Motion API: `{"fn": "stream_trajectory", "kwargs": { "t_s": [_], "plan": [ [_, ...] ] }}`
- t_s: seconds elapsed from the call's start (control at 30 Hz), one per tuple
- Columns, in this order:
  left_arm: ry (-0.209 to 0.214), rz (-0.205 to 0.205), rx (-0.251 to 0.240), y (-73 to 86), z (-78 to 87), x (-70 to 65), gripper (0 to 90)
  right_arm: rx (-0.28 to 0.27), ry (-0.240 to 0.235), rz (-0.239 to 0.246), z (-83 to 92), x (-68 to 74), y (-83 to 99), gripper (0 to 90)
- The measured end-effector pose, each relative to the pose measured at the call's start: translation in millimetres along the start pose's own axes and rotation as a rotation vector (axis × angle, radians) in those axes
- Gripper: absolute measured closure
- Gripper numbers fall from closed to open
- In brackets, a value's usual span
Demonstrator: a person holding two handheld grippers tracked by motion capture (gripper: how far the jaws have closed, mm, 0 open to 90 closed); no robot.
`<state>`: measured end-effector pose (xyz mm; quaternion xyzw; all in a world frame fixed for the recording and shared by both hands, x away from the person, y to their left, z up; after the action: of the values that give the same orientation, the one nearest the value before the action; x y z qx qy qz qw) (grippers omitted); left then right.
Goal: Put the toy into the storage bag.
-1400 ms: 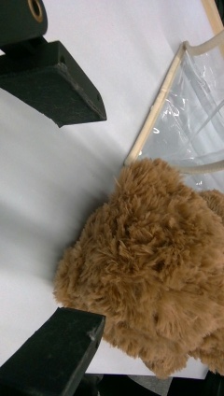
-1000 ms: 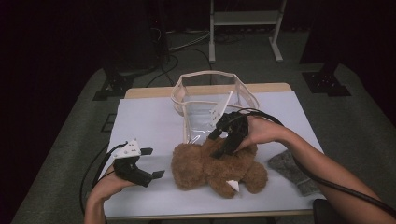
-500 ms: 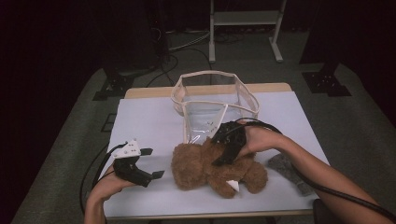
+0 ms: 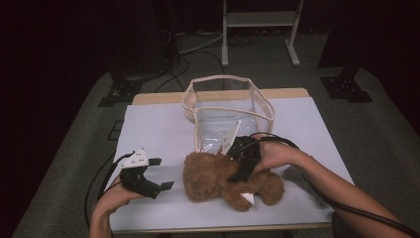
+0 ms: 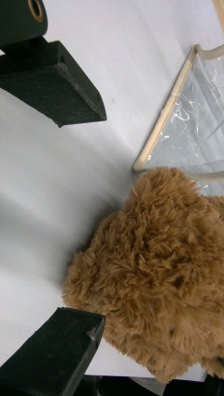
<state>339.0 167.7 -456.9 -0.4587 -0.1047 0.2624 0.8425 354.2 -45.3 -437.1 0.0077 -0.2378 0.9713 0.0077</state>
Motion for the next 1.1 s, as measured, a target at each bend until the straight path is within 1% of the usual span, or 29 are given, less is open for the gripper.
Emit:
{"fn": "stream_trajectory", "kwargs": {
  "t_s": [0.07,0.13,0.3,0.4,0.47,0.5,0.57,0.6,0.67,0.7,0.73,0.8,0.93,1.1],
  "plan": [
    [-0.001,0.001,0.004,0.7,0.2,0.2,3.4,-0.001,0.000,0.001,-1.5,0.3,0.6,15.4],
    [-0.001,0.002,0.006,1.4,-0.2,0.6,3.4,0.007,-0.003,-0.004,-7.7,1.4,4.8,14.8],
    [0.001,0.005,0.006,1.7,-0.7,0.5,3.3,0.012,0.010,0.003,-12.4,1.6,8.1,15.1],
    [0.002,0.005,0.008,2.1,-1.1,0.2,3.3,0.001,0.014,0.001,-13.9,1.7,9.2,19.6],
    [0.002,0.005,0.007,2.3,-1.2,0.3,3.3,-0.002,0.019,0.001,-14.1,1.0,9.5,20.5],
    [0.002,0.006,0.007,2.6,-1.0,0.7,3.4,-0.002,0.020,-0.007,-14.9,1.3,11.0,23.4],
    [0.001,0.005,0.008,2.8,-1.0,1.0,3.3,-0.003,0.022,-0.005,-15.3,1.1,11.2,24.6],
    [0.001,0.006,0.009,3.2,-0.9,1.2,3.4,-0.003,0.025,-0.004,-16.5,0.6,11.6,28.0],
    [0.001,0.006,0.010,3.6,-0.9,1.3,3.4,0.005,0.029,-0.013,-16.8,0.4,12.2,31.4],
    [0.001,0.006,0.010,3.6,-0.9,1.3,3.3,0.005,0.029,-0.013,-16.8,0.4,12.2,31.4],
    [0.000,0.006,0.013,4.1,-0.5,1.8,3.4,0.012,0.027,-0.017,-16.9,0.1,12.5,35.5],
    [0.000,0.006,0.010,4.3,-0.4,2.2,3.3,0.011,0.029,-0.022,-16.7,-0.9,12.5,38.5],
    [-0.002,0.007,0.012,5.0,-0.2,2.7,3.4,0.004,0.016,-0.035,-15.3,-1.4,13.7,45.5],
    [-0.006,0.009,0.008,4.5,0.8,3.3,3.3,0.002,0.008,-0.051,-12.4,-1.6,13.2,51.4]
  ]
}}
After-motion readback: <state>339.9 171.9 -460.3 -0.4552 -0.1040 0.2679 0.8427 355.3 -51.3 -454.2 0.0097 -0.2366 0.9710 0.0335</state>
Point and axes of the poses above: each handheld gripper's, and its own axes: z roughly backward along the jaws, y roughly out of its underside, x roughly to its left, the point moved 10 cm from there along -z, roughly forward along the jaws, and after that the axes turned 1 degree about -y, right-handed, at the moved point
